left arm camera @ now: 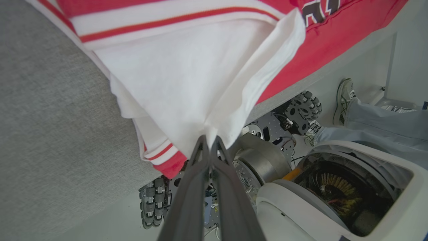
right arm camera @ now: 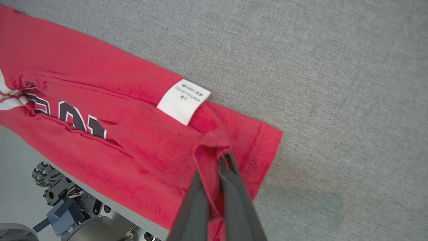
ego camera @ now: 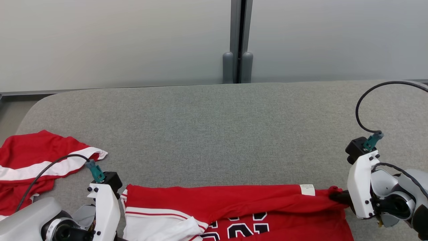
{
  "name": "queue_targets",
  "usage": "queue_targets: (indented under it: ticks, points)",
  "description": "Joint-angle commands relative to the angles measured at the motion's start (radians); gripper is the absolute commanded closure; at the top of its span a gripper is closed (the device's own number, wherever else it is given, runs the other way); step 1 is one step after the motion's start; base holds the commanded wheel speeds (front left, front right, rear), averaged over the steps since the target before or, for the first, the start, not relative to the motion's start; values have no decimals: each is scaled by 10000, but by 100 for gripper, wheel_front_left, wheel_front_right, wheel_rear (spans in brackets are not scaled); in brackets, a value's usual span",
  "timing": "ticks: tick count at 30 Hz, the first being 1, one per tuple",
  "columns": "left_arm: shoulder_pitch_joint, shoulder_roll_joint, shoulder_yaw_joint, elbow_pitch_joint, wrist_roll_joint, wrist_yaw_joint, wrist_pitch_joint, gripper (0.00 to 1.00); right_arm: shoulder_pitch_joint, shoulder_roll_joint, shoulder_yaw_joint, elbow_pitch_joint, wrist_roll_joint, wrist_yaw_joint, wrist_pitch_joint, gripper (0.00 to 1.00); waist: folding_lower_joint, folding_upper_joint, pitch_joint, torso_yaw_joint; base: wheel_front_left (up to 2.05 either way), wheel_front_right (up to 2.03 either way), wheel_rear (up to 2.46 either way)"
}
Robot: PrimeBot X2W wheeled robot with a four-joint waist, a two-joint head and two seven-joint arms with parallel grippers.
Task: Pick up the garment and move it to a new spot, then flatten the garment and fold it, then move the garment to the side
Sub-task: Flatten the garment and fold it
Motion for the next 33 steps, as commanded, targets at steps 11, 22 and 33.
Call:
queue_targets:
  ticks: [11, 22, 33]
  points:
    - [91, -36, 107, 260, 156, -74, -202, 0, -20, 97, 50, 326, 16, 2, -474, 0, 0, 0, -145, -83, 0, 0, 0]
    - [-298, 108, 697, 210, 1414, -322, -2209, 0, -309, -379, -735, -38, 467, 2, -3123, 0, 0, 0, -527, -61, 0, 0, 0]
    - [295, 602, 1628, -25, 3282, 134, -6396, 0, 398, -775, -1538, -805, 491, 5, -6462, 0, 0, 0, -917, -10, 0, 0, 0]
